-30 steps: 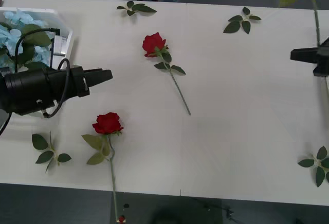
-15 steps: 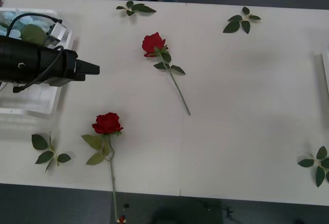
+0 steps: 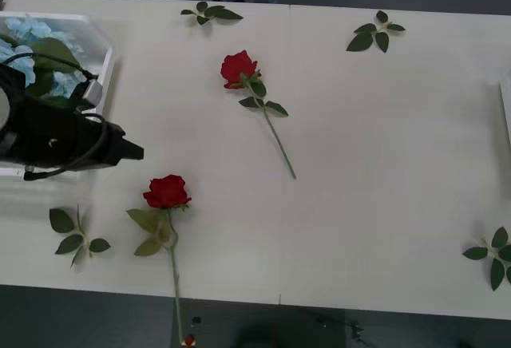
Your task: Put the red flowers into the right box and the blue flowers into the left box
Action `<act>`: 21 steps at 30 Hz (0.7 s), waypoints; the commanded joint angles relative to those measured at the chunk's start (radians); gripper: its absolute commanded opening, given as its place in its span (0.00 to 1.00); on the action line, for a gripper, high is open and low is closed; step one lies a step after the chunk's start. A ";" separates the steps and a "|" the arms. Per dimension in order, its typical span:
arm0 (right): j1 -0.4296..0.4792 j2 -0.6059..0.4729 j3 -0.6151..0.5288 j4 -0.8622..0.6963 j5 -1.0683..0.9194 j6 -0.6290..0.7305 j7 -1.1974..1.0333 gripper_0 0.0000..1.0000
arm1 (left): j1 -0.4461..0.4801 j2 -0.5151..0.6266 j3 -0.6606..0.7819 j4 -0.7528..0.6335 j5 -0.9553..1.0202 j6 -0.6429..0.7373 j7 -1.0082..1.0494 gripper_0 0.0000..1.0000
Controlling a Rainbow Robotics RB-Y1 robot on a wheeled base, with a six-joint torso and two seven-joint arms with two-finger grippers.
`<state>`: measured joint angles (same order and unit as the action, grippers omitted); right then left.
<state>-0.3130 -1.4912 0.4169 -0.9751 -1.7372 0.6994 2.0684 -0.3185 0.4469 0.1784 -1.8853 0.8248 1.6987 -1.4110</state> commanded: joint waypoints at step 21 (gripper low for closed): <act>0.011 -0.015 -0.013 -0.002 0.002 0.003 -0.022 1.00 | 0.352 -0.011 -0.286 -0.262 -0.345 -0.450 0.053 0.89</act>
<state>-0.3128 -1.4912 0.4169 -0.9683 -1.7325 0.6995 2.0541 0.0129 0.4235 -0.1084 -2.1095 0.4888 1.2795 -1.3893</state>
